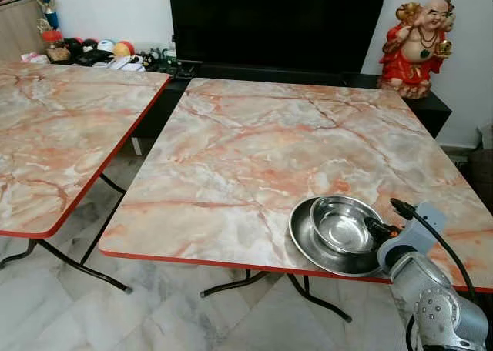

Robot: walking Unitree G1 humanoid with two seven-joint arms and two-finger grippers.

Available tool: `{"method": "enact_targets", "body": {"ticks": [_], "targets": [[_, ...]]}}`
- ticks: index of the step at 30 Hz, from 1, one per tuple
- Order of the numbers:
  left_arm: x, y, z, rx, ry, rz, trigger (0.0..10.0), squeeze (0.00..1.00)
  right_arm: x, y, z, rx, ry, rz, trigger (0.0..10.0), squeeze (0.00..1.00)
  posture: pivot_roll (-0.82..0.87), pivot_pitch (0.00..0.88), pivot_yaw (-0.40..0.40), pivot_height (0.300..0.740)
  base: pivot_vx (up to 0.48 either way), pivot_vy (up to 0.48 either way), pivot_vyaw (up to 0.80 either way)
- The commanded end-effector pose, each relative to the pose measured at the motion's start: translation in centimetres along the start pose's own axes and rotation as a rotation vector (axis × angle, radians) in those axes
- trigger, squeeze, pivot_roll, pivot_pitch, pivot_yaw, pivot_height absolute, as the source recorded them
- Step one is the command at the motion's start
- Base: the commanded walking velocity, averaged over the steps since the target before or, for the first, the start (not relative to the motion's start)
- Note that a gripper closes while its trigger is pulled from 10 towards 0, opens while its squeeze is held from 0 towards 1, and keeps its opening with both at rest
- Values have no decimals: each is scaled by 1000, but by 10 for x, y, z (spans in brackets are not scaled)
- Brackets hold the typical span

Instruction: Setting the table

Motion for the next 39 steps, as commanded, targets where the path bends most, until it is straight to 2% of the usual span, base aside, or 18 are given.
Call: {"method": "enact_targets", "body": {"ticks": [1,5,6,8,10,15,17,18,21,24,27,28,32,36,39], "targets": [[-3,0,1,-8,-2,-15,10000,0,3,0,-4,7,9,6,10000,0,92,30,-27,740,0,0,0],[-3,0,1,-8,-4,-14,10000,0,3,0,-4,7,7,10,10000,0,91,29,-25,740,0,0,0],[-3,0,2,-9,-5,-13,10000,0,16,1,-8,23,-22,87,10000,0,91,28,-25,740,0,0,0],[-2,0,1,-8,-4,-13,10000,0,32,4,-15,60,-57,174,10000,0,89,29,-24,740,0,0,0],[-2,0,1,-8,-5,-14,10000,0,42,9,-26,111,-44,226,10000,0,88,29,-22,740,0,0,0],[-3,0,0,-6,-5,-13,10000,0,38,11,-35,141,-17,222,10000,0,92,29,-25,740,0,0,0],[-3,1,0,-4,1,-11,10000,0,46,14,-40,162,38,287,10000,0,92,28,-27,740,0,0,0],[-3,1,0,-4,1,-11,10000,0,46,14,-40,162,38,287,10000,0,92,28,-27,740,0,0,0],[-2,1,2,-7,19,-3,10000,0,51,16,-47,184,207,348,10000,0,87,23,-33,740,0,0,0],[3,-1,4,-15,92,14,10000,0,41,13,-46,220,189,321,10000,0,89,14,-48,740,0,0,0],[5,-1,0,-1,104,19,10000,0,34,11,-44,235,219,309,10000,0,91,12,-51,740,0,0,0],[7,-2,-4,7,101,21,10000,0,28,10,-41,246,308,299,10000,0,94,8,-55,740,0,0,0],[9,-2,-11,17,86,24,10000,0,16,9,-39,272,377,279,10000,0,87,3,-55,740,0,0,0],[8,-1,-15,22,101,25,10000,0,11,9,-37,264,360,284,10000,0,88,0,-46,740,0,0,0],[5,-1,-9,8,105,16,10000,0,3,9,-41,268,337,281,10000,0,88,0,-34,740,0,182,0]]}}
Point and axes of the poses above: a point about 5 cm out from each wrist's last joint towards the gripper, its own y axis pointing back from the gripper into the wrist, its own x axis along the axis of the wrist's last joint, z = x × y, the point moved 6 cm from there along -y, pointing out of the wrist towards the gripper, and after that the axes turned 9 degrees about -y, right-handed, at the moved point
